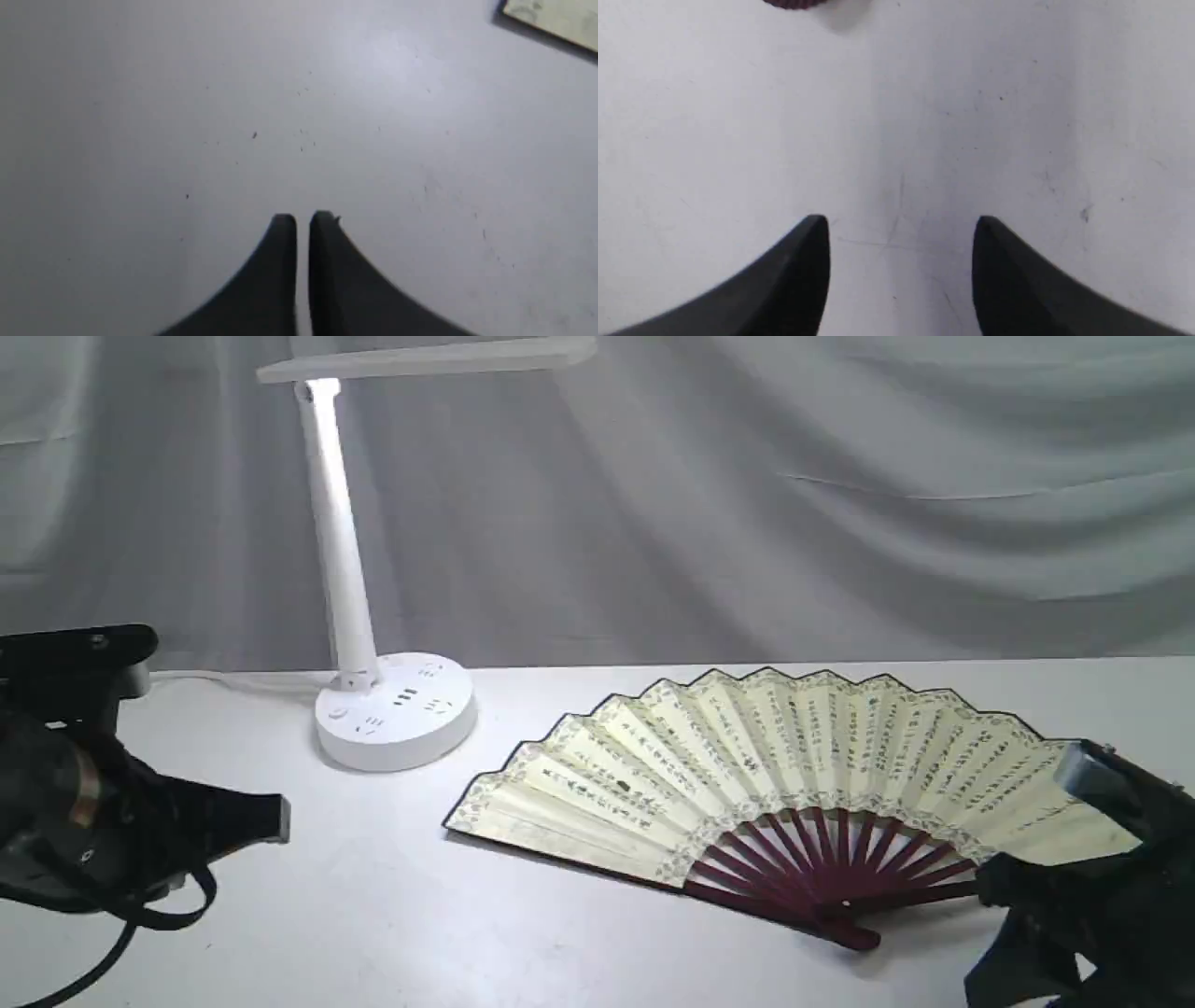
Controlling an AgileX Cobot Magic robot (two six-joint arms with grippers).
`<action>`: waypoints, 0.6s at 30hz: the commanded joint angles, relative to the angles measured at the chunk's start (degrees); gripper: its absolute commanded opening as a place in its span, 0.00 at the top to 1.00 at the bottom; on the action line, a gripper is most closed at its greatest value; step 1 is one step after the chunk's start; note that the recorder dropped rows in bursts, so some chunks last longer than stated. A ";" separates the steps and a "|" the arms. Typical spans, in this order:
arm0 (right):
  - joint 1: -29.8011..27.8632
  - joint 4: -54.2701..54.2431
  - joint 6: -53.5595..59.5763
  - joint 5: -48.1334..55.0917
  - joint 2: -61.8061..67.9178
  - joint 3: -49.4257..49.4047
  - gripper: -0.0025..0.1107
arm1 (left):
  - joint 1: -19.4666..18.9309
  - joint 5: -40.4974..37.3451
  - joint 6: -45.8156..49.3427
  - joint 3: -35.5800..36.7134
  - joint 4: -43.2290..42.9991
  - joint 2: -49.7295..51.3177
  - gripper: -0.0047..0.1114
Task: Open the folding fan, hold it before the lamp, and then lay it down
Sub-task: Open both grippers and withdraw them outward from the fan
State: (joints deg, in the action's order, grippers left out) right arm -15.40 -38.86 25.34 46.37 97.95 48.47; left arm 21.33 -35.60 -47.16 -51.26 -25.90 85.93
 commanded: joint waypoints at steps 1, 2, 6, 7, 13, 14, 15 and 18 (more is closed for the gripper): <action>1.51 7.83 -4.52 0.25 -1.49 0.29 0.57 | -0.08 -3.51 11.73 -0.17 7.44 -2.70 0.96; 1.87 10.08 -6.64 0.25 -2.05 0.29 0.57 | -0.08 -4.78 14.46 -0.17 8.90 -3.48 0.96; 2.19 14.83 -10.88 0.13 -5.47 0.29 0.58 | -2.78 -8.54 21.80 -0.17 14.43 -5.58 0.96; 2.19 15.76 -11.81 0.13 -6.37 0.29 0.58 | -4.11 -9.77 24.62 -0.17 15.89 -6.01 0.96; 2.19 22.10 -12.31 -0.95 -13.14 0.29 0.62 | -12.85 -17.06 38.98 -0.17 25.54 -6.41 0.96; 2.19 23.72 -12.31 -1.35 -14.45 0.29 0.63 | -14.92 -16.93 39.24 -0.17 27.56 -6.41 0.96; 2.19 24.77 -12.31 -1.03 -15.59 0.29 0.63 | -15.64 -16.86 39.24 -0.17 28.72 -6.41 0.96; 2.19 27.62 -12.15 1.01 -17.75 0.29 0.63 | -16.72 -14.31 39.93 -0.17 28.05 -6.41 0.96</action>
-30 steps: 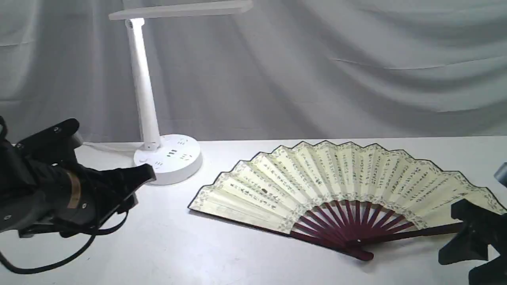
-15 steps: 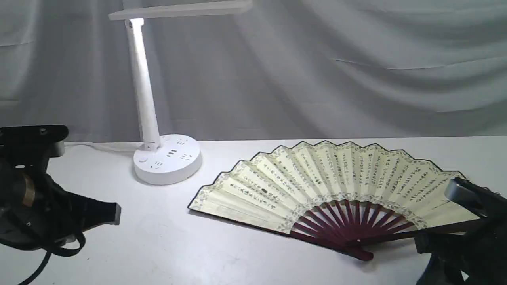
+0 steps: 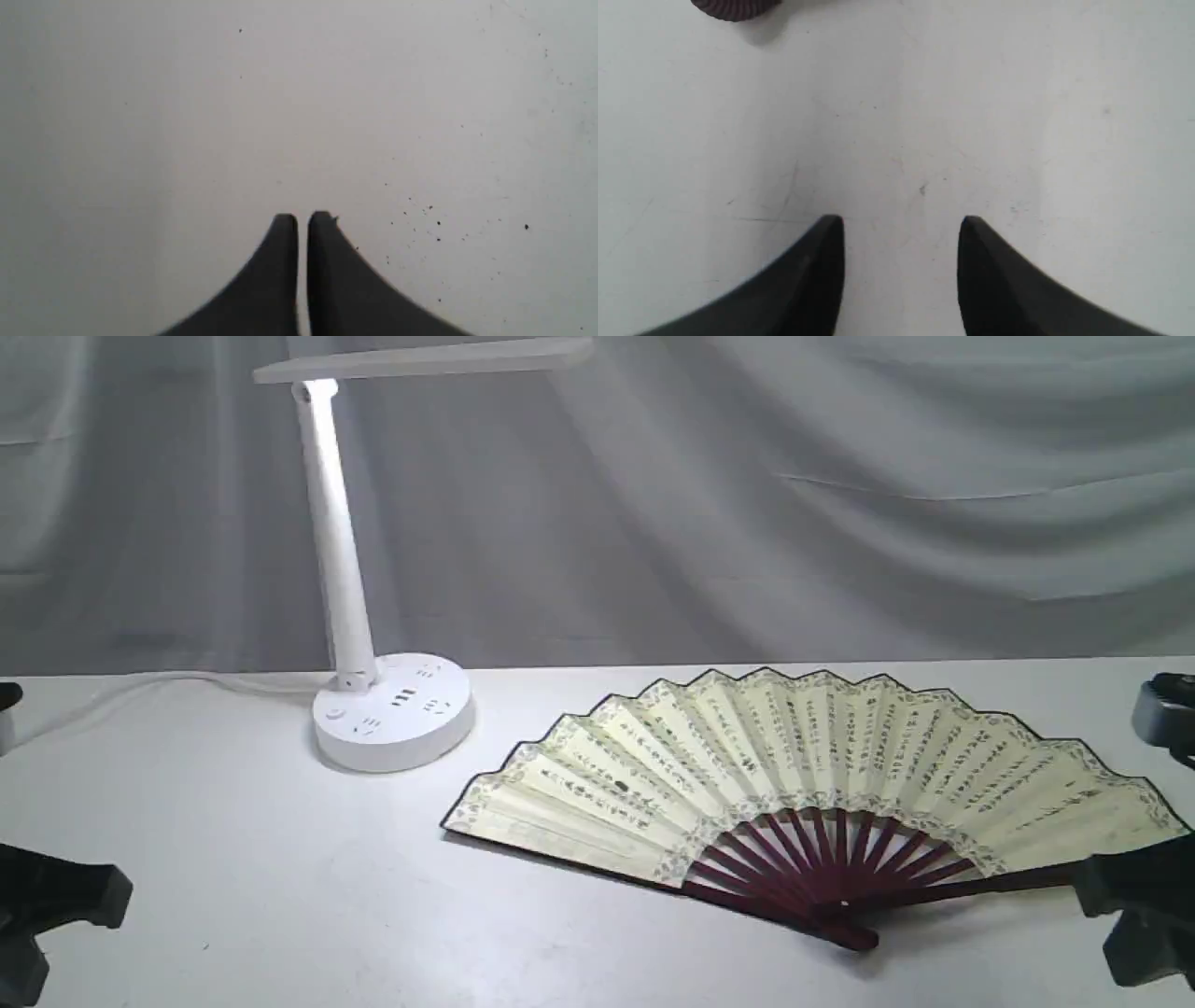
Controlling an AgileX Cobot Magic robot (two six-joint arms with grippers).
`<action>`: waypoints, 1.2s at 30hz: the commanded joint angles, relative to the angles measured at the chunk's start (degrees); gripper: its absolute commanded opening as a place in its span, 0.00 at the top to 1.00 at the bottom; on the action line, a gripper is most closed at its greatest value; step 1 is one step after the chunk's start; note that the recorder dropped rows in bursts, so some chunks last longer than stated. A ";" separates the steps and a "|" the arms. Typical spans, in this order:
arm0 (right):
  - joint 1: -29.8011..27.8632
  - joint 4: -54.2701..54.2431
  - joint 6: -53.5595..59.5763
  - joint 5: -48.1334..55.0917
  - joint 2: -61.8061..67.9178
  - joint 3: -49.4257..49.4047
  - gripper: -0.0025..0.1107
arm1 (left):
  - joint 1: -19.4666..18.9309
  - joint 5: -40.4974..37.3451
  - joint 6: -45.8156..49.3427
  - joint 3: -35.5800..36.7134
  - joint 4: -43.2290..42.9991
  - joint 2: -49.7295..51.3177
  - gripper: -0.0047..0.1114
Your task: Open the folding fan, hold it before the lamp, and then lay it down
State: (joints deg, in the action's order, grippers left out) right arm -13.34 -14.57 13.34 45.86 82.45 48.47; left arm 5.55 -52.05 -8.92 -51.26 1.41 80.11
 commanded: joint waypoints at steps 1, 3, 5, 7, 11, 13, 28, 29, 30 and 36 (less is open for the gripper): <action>0.13 4.63 -0.14 1.83 -2.77 0.29 0.63 | -0.94 3.05 1.69 -0.17 -0.49 -0.59 0.96; 0.13 6.55 -0.05 3.00 -4.05 0.29 0.64 | -0.94 4.73 1.69 -0.17 -2.51 -0.59 0.96; 0.13 7.30 -0.05 4.14 -5.13 0.29 0.66 | -0.94 5.16 1.69 -0.17 -2.52 -0.59 0.96; 0.13 7.33 -0.17 4.58 -5.92 0.29 0.68 | -0.94 5.48 1.69 -0.17 -2.31 -0.59 0.96; 0.13 6.56 -0.27 3.93 -7.21 0.29 0.70 | -0.94 6.06 1.69 -0.17 -2.98 -0.59 0.96; 0.13 6.56 -0.27 3.25 -7.32 0.29 0.70 | -0.94 6.20 1.69 -0.17 -3.83 -0.59 0.96; 0.13 10.26 -1.38 -1.01 -7.32 -0.08 0.98 | -0.94 5.73 1.69 -0.17 -3.96 -0.59 0.96; 0.13 11.09 -2.21 -1.43 -7.32 -0.08 0.98 | -0.94 5.73 1.69 -0.17 -3.96 -0.59 0.96; 0.13 11.85 -2.72 -1.68 -7.32 -0.08 0.98 | -0.94 5.73 1.69 -0.17 -3.96 -0.59 0.96; 0.13 13.09 -2.94 -2.14 -7.32 -0.08 0.98 | -0.94 5.75 1.84 -0.17 -3.96 -0.59 0.96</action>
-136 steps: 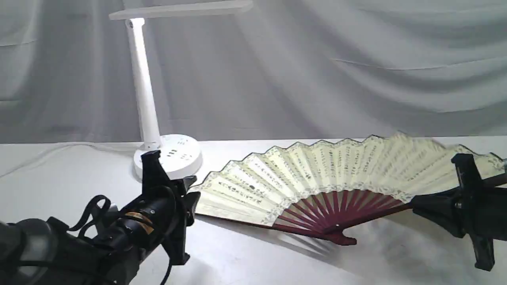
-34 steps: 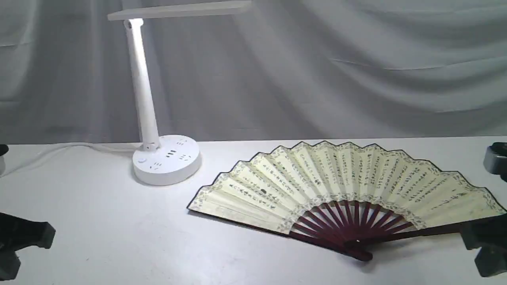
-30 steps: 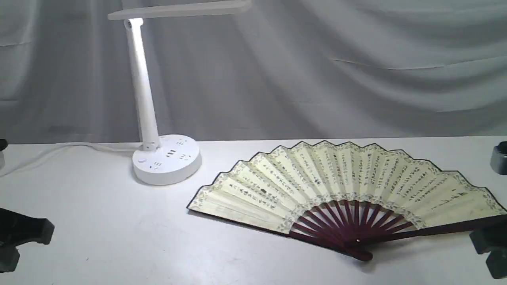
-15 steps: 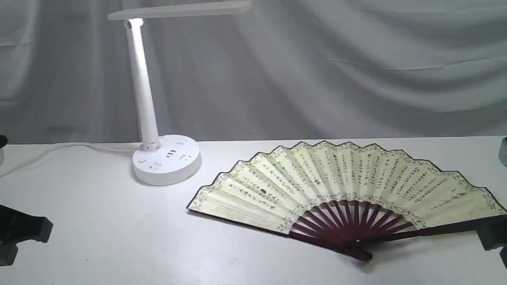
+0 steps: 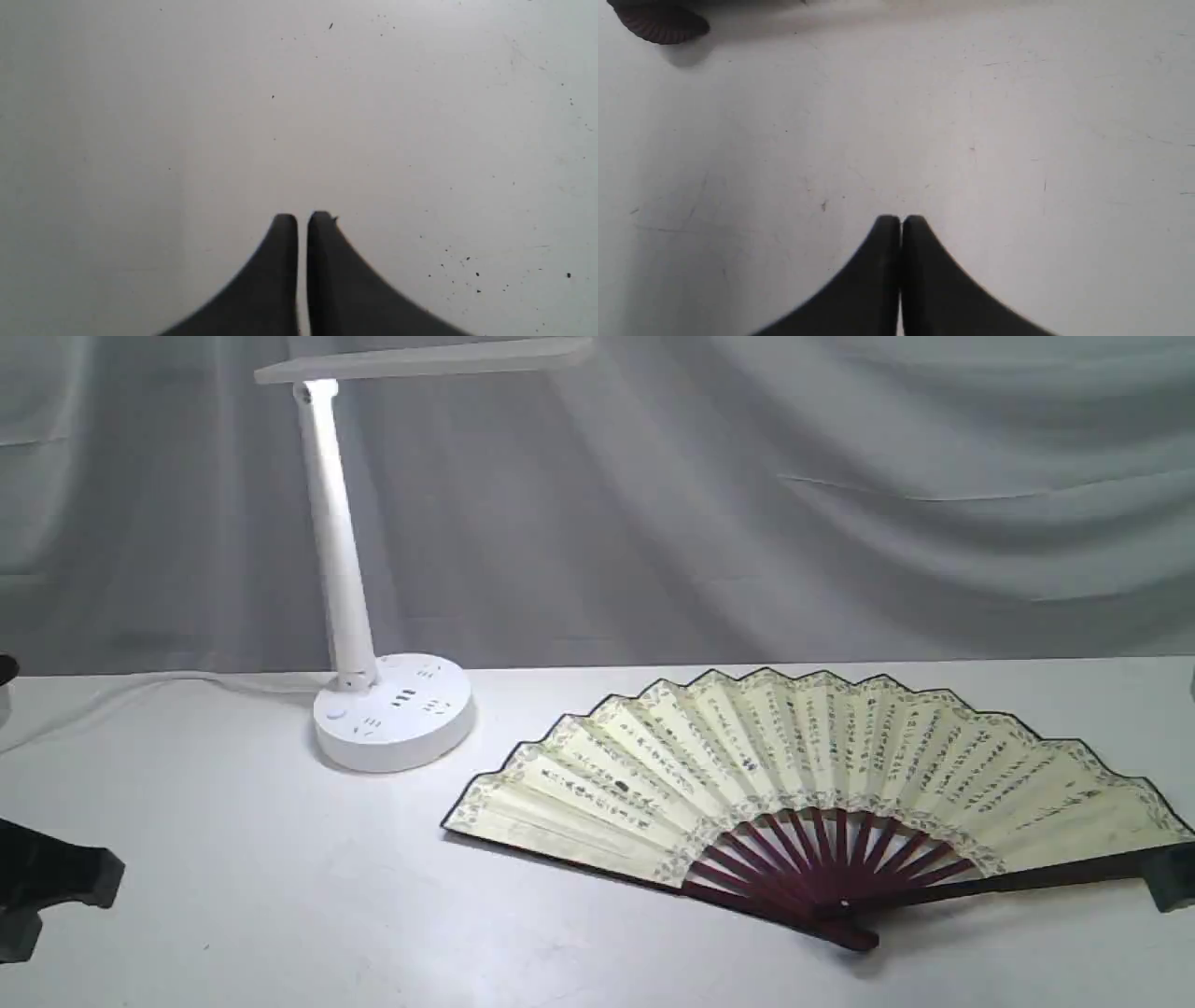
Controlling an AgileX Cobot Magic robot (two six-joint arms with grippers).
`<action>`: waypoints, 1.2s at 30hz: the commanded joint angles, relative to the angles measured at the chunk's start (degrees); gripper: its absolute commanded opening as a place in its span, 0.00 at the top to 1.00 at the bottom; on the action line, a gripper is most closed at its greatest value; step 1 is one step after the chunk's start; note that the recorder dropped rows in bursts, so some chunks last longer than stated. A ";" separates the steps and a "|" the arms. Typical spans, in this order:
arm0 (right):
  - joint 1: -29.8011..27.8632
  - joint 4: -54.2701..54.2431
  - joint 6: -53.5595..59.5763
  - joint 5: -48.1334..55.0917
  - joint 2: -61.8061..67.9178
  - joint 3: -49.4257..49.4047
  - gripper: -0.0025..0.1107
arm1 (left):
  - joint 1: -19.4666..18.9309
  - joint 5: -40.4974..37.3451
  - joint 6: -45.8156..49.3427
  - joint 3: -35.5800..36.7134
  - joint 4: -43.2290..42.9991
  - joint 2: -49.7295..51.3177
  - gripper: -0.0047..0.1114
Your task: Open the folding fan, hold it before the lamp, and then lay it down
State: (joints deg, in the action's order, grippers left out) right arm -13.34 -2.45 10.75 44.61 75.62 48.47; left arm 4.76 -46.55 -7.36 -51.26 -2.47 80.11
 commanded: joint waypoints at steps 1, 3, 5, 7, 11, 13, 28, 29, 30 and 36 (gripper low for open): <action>0.13 0.97 -0.35 -0.88 -0.50 -0.08 0.98 | -0.15 0.22 0.29 -0.17 -0.08 -0.85 0.96; 0.13 0.97 -0.34 -0.62 -0.50 -0.08 0.98 | -0.15 0.22 0.37 -0.17 -0.85 -1.29 0.96; 0.13 0.97 -0.47 -0.40 -0.50 -0.08 0.98 | -0.15 0.22 0.37 -0.17 -1.36 -2.34 0.96; 0.13 1.08 -0.47 -0.42 -1.36 -0.08 0.98 | -0.15 0.32 0.37 -0.17 -1.48 -4.11 0.96; 0.13 1.23 -0.59 -1.12 -4.98 -0.29 0.98 | -0.15 1.26 0.37 -0.17 -2.49 -9.64 0.96; 0.13 1.23 -0.59 -2.70 -7.56 -1.36 0.98 | -0.15 1.34 0.37 -0.17 -2.88 -12.57 0.96; 0.22 -0.72 -0.53 -4.73 -30.85 -3.42 0.98 | -0.15 2.79 0.37 2.76 -3.21 -38.12 0.96; 0.22 -0.72 -0.53 -4.48 -32.56 -3.42 0.98 | -0.15 2.79 0.37 2.89 -3.21 -39.86 0.96; 0.22 -0.72 -0.53 -4.12 -34.27 -3.42 0.98 | -0.15 2.64 0.37 2.98 -3.21 -41.46 0.96; 0.22 -0.72 -0.53 -3.35 -43.33 -3.42 0.98 | -0.15 0.60 0.23 2.98 -3.07 -50.04 0.96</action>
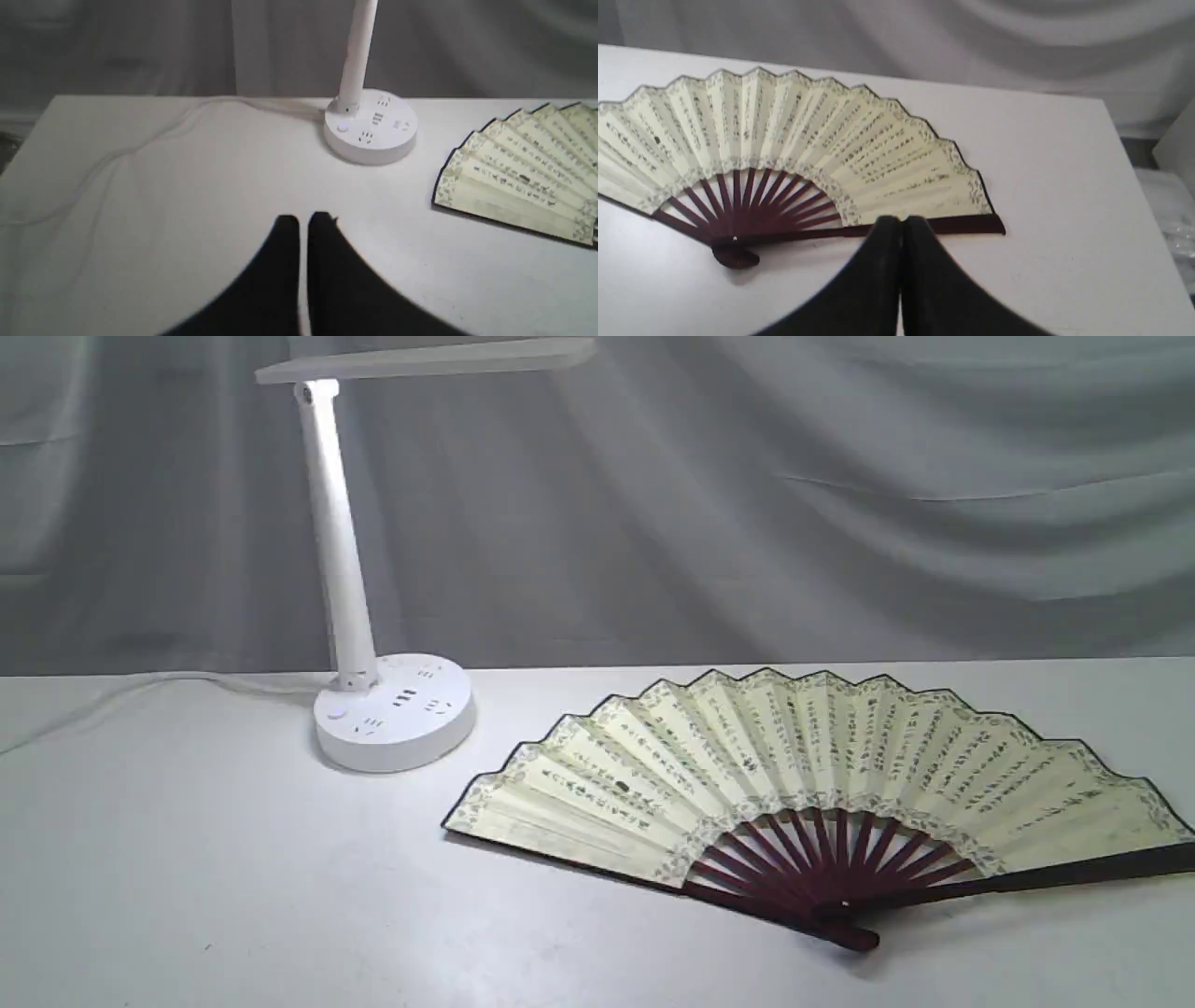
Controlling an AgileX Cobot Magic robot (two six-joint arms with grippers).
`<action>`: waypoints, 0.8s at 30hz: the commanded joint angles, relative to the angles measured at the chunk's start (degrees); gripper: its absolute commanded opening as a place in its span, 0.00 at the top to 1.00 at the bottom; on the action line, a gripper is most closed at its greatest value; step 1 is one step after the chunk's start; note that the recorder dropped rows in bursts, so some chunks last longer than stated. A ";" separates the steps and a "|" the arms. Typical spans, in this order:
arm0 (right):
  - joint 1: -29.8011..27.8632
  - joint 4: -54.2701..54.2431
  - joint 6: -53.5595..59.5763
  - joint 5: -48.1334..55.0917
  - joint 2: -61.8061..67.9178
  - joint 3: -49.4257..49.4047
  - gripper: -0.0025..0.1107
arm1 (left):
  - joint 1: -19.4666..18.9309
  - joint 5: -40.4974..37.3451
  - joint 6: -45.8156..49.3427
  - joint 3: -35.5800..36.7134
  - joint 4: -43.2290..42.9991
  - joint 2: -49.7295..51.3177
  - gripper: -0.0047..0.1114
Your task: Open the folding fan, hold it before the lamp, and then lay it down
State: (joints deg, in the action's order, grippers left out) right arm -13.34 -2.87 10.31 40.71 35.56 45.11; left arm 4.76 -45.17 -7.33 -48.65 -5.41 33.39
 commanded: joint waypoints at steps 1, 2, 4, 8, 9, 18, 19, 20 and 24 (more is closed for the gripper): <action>0.22 -0.29 -0.08 0.69 -4.81 -0.06 0.98 | -0.15 -1.34 0.20 0.37 -0.13 -4.87 0.96; 0.22 -0.29 -0.08 0.69 -6.29 -0.06 0.98 | -0.15 -1.34 0.20 0.37 -0.13 -6.68 0.96; 0.22 -0.29 -0.08 0.69 -9.11 -0.06 0.98 | -0.15 -1.34 0.20 0.37 -0.13 -9.34 0.96; 0.22 -0.29 -0.08 2.27 -13.87 -0.06 0.98 | -0.15 -1.58 0.20 0.37 -0.13 -14.94 0.96; 0.22 -0.29 -0.08 2.36 -14.74 -0.06 0.98 | -0.15 -1.66 0.20 0.37 -0.13 -15.71 0.96; 0.22 -1.39 -0.08 3.94 -22.34 -0.06 0.98 | -0.15 -3.16 0.20 0.37 -0.13 -24.04 0.96; 0.22 -1.39 -0.08 3.94 -23.14 -0.06 0.98 | -0.15 -3.25 0.20 0.37 -0.13 -24.92 0.96; 0.22 -1.39 -0.08 3.94 -23.84 -0.06 0.98 | -0.15 -3.25 0.20 0.37 -0.13 -25.49 0.96; 0.22 -1.39 -0.08 3.94 -26.01 -0.06 0.98 | -0.15 -3.55 0.08 0.37 -0.13 -28.30 0.96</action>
State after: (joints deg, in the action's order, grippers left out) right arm -13.34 -3.94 10.31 44.59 10.30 45.11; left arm 4.76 -48.35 -7.33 -48.65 -5.53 6.18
